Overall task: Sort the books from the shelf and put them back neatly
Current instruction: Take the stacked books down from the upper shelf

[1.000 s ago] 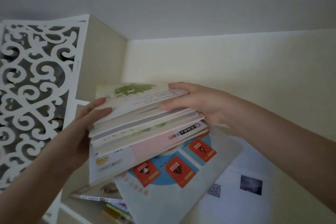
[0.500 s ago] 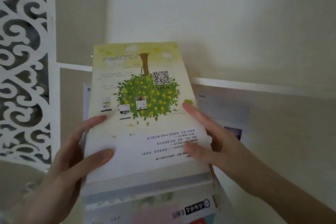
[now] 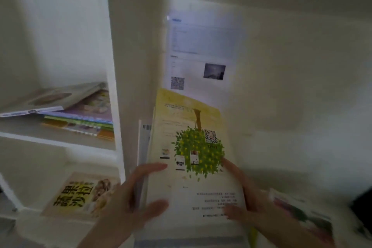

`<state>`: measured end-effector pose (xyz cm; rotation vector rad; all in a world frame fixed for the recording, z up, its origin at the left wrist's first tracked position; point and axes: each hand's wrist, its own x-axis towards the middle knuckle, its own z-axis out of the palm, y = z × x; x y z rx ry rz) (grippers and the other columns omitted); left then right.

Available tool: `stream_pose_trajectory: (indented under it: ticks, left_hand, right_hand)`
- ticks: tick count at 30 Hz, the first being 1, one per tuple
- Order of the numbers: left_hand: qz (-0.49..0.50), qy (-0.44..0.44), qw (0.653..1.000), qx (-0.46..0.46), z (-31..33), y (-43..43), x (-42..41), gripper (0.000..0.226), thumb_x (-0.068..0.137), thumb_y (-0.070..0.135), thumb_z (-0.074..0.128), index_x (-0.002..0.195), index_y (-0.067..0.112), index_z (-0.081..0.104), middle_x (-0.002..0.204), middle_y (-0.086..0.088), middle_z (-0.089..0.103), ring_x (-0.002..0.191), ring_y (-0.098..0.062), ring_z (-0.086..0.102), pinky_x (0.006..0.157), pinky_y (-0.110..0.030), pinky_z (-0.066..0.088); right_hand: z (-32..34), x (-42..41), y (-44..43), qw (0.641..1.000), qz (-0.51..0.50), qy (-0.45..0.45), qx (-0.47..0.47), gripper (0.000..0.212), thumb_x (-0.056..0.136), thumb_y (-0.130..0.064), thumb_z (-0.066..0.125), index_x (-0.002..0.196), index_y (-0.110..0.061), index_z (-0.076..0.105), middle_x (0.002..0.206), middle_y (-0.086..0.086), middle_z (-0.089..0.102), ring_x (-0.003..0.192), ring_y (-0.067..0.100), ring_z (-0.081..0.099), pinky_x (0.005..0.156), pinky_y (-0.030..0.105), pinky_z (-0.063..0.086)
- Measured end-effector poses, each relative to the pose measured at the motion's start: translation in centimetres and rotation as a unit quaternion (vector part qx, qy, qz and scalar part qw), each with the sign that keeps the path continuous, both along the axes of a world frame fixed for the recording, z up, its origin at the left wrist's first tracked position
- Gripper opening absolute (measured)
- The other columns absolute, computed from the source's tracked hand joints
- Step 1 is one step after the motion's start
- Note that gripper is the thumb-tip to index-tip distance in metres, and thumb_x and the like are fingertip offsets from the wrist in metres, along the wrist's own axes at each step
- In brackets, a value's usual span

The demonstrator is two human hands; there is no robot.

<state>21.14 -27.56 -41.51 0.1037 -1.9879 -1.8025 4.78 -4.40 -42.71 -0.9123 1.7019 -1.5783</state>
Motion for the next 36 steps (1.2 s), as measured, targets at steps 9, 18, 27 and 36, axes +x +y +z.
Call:
stream_pose_trajectory:
  ticks: [9,18,27,36]
  left_hand:
    - [-0.147,-0.181,0.969,0.081,-11.4,-1.3,-12.1,0.051,0.069,0.009,0.081,0.115,0.016,0.061,0.126,0.004,0.06,0.108,-0.012,0.064,0.082,-0.031,0.055]
    - [-0.131,-0.329,0.926,-0.129,-22.4,-1.2,-14.1,0.093,0.022,0.084,0.066,0.101,0.087,0.018,0.153,0.008,-0.007,0.145,-0.022,-0.012,0.117,-0.049,0.006]
    - [-0.084,-0.237,0.965,-0.076,-13.5,-1.7,-13.6,0.043,0.061,0.078,0.061,0.1,0.081,0.042,0.138,0.03,0.042,0.137,-0.003,0.032,0.108,-0.026,0.03]
    - [-0.025,0.086,0.992,-0.086,11.4,-3.8,-9.1,0.028,0.09,0.03,0.063,0.117,0.024,0.063,0.107,0.002,0.073,0.105,-0.013,0.067,0.088,-0.021,0.051]
  right_hand:
    - [-13.0,-5.0,2.2,0.976,-0.108,-0.184,0.039,0.092,0.06,-0.016,0.089,0.137,-0.034,0.043,0.143,0.002,0.039,0.116,0.026,0.059,0.089,0.047,0.053]
    - [-19.4,-5.8,0.5,0.926,-0.136,-0.013,0.351,0.08,0.088,-0.021,0.067,0.142,-0.053,0.018,0.156,0.005,-0.02,0.146,0.028,-0.012,0.115,0.034,0.019]
    - [-11.2,-7.2,-1.5,0.935,-0.189,0.078,0.29,0.06,0.085,-0.032,0.07,0.132,-0.045,0.036,0.155,-0.009,0.008,0.144,0.018,0.012,0.115,0.037,0.022]
    - [14.0,-2.4,-8.5,0.932,-0.097,0.347,-0.032,0.04,0.085,-0.032,0.067,0.121,-0.046,0.056,0.123,-0.029,0.053,0.118,-0.006,0.049,0.096,0.016,0.044]
